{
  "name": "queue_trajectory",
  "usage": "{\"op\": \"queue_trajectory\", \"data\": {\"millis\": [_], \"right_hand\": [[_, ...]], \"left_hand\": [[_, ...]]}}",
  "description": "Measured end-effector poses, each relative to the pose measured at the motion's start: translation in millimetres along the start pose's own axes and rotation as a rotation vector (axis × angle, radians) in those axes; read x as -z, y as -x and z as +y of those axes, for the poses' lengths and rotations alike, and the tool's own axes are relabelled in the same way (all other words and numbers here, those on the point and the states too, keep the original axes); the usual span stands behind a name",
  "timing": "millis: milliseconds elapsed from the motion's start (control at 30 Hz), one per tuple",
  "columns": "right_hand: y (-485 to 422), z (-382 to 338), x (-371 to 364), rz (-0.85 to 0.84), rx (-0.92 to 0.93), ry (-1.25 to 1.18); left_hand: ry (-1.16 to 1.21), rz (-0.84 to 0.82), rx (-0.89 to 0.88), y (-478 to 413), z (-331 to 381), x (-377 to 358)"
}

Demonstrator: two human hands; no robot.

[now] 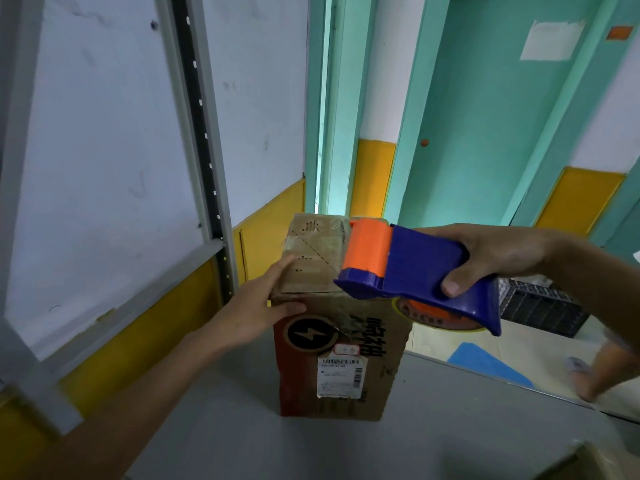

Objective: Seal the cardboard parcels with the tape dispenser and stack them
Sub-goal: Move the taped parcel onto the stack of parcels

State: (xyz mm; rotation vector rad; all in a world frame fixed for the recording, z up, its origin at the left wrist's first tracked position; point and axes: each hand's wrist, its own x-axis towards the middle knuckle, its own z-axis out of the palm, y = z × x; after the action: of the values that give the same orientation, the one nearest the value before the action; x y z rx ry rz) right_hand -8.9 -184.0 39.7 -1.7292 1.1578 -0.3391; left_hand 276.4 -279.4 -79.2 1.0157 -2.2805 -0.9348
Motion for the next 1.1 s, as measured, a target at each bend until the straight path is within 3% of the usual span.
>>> {"op": "queue_trajectory", "data": {"millis": [133, 200, 267, 367, 433, 600, 767, 967, 1100], "right_hand": [[0.2, -8.7, 0.6, -0.029, -0.025, 0.061], [0.2, -13.1, -0.4, -0.031, -0.024, 0.097], [-0.7, -19.0, -2.3, -0.039, -0.024, 0.139], [-4.3, -29.5, -5.1, -0.057, -0.001, 0.162], [-6.5, -37.4, -6.9, -0.065, 0.017, 0.179], [-6.8, -45.8, -8.8, -0.063, 0.049, 0.191], [-10.4, -49.3, -14.6, -0.101, 0.09, 0.194], [-20.9, -45.2, -26.1, -0.141, 0.013, 0.25], [-3.5, -35.0, -13.9, -0.09, -0.08, 0.301]], "left_hand": [[-0.126, -0.069, 0.055, 6.6, 13.3, 13.1], [-0.094, 0.09, -0.023, 10.5, 31.1, 21.5], [0.159, 0.238, -0.06, 15.7, 54.8, 26.5], [0.578, 0.018, 0.02, 22.8, 83.0, 25.6], [0.679, -0.059, 0.029, 26.6, 88.8, 23.0], [0.919, -0.017, 0.173, 23.4, 82.4, 24.9], [0.759, 0.075, 0.212, 24.5, 70.5, 25.5], [0.538, 0.386, 0.087, 36.3, 66.4, 12.3], [0.452, 0.603, 0.2, 50.6, 32.1, 35.4]]}}
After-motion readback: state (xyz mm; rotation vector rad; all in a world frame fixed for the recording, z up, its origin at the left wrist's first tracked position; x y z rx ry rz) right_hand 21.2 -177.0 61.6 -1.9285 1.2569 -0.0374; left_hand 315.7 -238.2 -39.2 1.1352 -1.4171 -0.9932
